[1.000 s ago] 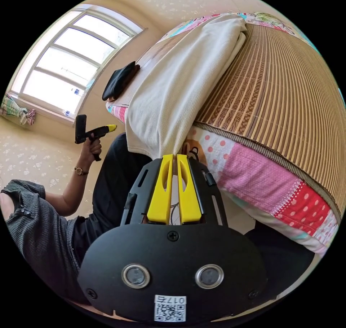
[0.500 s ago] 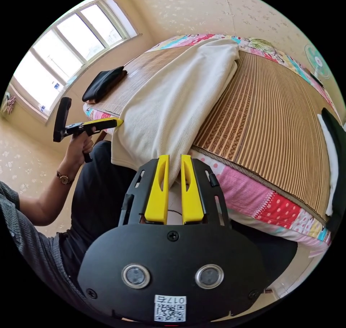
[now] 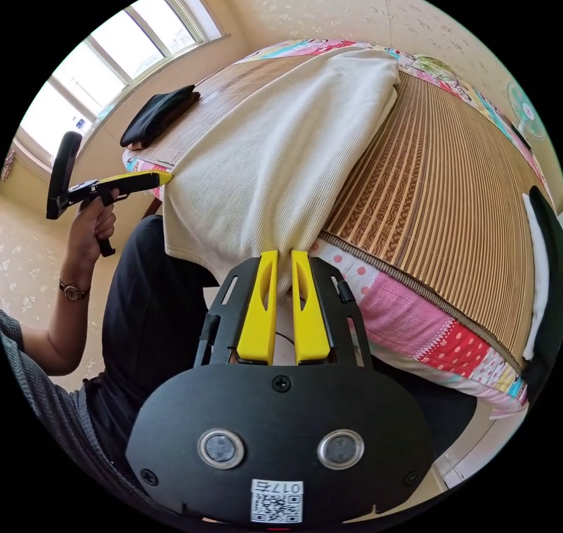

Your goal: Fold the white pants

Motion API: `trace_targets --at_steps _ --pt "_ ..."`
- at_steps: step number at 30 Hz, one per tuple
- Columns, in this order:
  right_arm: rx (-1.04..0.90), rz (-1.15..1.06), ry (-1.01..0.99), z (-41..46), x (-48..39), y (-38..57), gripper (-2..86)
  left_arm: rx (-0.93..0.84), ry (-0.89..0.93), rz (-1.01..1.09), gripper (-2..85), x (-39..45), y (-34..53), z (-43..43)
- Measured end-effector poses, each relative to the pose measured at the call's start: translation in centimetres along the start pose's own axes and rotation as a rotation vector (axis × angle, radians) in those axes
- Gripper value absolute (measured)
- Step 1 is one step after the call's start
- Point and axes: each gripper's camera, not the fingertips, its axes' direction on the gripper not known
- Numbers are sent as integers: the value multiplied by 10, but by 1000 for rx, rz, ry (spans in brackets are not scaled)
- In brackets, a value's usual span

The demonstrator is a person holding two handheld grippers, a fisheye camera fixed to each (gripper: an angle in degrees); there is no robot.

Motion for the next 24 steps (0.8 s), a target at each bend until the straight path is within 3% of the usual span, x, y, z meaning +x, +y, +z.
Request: trace_targets --at_steps 24 --pt "28 -3 -20 5 4 -5 35 -16 -107 12 17 29 -13 37"
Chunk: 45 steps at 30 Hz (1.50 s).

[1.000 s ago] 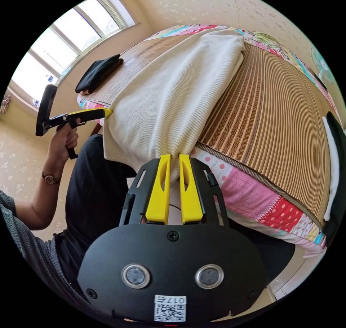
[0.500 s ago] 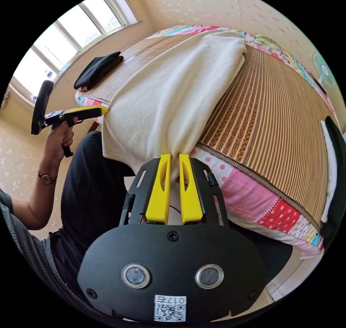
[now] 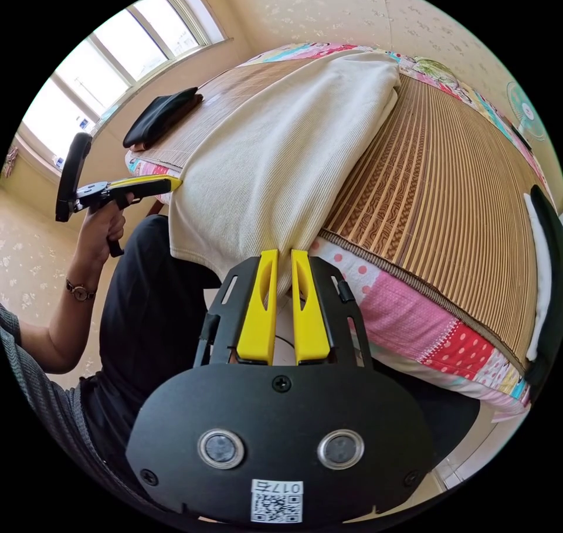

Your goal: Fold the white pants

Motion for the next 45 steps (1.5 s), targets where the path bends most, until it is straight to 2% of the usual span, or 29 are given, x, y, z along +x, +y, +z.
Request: trace_targets --at_steps 5,9,12,17,22,24,27,33,36,38,40,42,45 --pt "28 42 -91 -8 22 1 57 13 28 1 37 -6 -3 3" --pt "94 128 -227 -17 51 11 86 43 197 -80 60 -36 4 5" --pt "42 135 -238 -8 64 9 114 74 300 -104 87 -54 9 11" --pt "66 128 -322 -1 67 -6 124 33 272 -72 97 -53 0 27" --pt "-2 120 -222 12 68 -27 100 -1 158 -21 93 -44 -18 41" --pt "-17 87 -256 13 74 -30 82 0 154 6 79 -45 -24 51" --pt "-37 74 -313 5 89 -29 59 -21 226 -10 57 -56 -29 52" --pt "-147 -38 -78 -22 93 21 52 -156 440 90 48 -35 -8 62" --pt "-214 -29 -46 -24 110 45 64 -247 447 119 52 -22 7 77" --pt "-189 -29 -99 -39 131 49 82 -257 436 89 55 -30 5 79" --pt "-110 3 -153 -57 154 43 102 -161 494 24 60 -53 -7 67" --pt "-11 38 -232 -73 182 29 115 11 623 -55 77 -91 -34 46" --pt "60 134 -328 -76 239 -5 129 137 661 -88 99 -126 -79 40"
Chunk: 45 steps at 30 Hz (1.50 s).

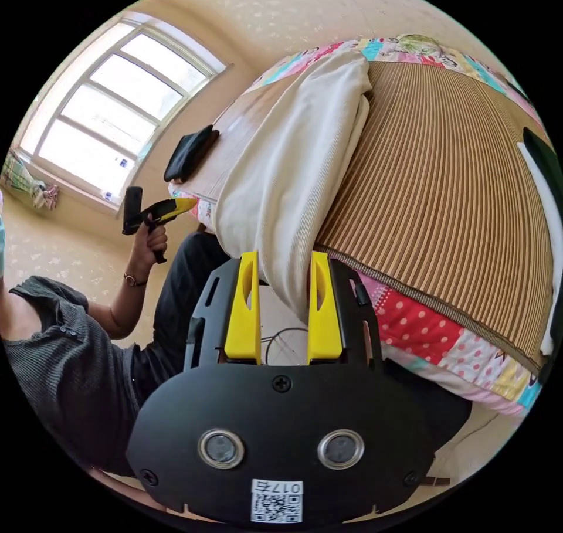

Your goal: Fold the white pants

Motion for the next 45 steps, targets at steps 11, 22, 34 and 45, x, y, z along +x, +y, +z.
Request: trace_targets --at_steps 11,22,34,45 --pt "-34 122 -265 11 118 -97 143 -69 -61 -106 137 -78 -94 50" --pt "-67 242 -485 -2 175 -69 98 -158 153 -253 73 -131 -87 47" --pt "203 -54 -826 -157 121 15 17 50 576 -34 49 -82 -38 -69" --pt "526 -696 -668 -444 -83 81 11 358 555 673 49 204 -35 -278"
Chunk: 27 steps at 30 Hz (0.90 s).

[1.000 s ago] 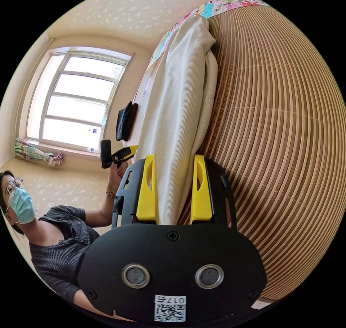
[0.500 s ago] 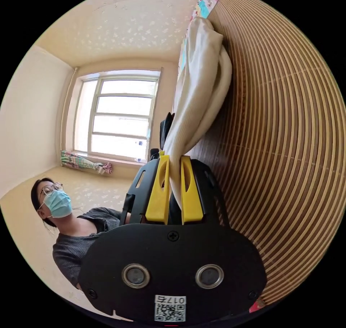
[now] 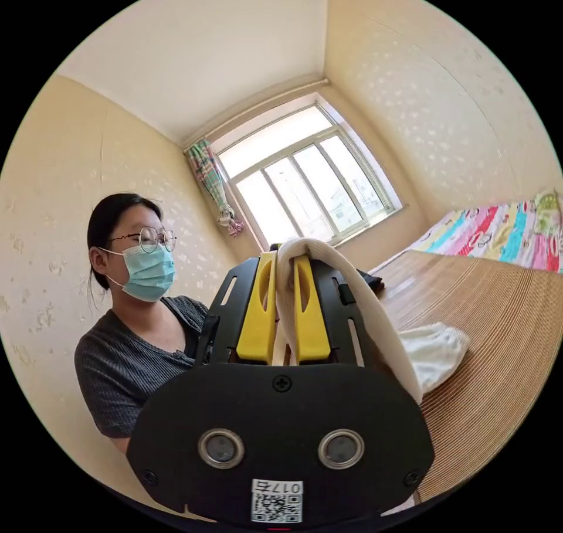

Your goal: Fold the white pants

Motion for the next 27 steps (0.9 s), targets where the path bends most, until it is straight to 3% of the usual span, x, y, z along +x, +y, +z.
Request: trace_targets --at_steps 7,12,16,20,23,27 --pt "51 -240 82 -16 -144 -83 11 48 78 264 49 110 -92 8" --pt "73 -195 149 -17 -140 -108 9 34 133 160 49 96 -128 33" --pt "14 87 304 -15 -42 -108 8 -5 63 -22 50 28 -124 63" --pt "-55 338 478 -5 93 -90 4 -134 -121 -255 49 -89 -103 116" --pt "-115 370 643 14 168 -84 2 -183 -267 -278 46 -157 -93 149" --pt "-174 458 667 36 233 -42 2 -309 -412 -302 47 -231 -60 183"
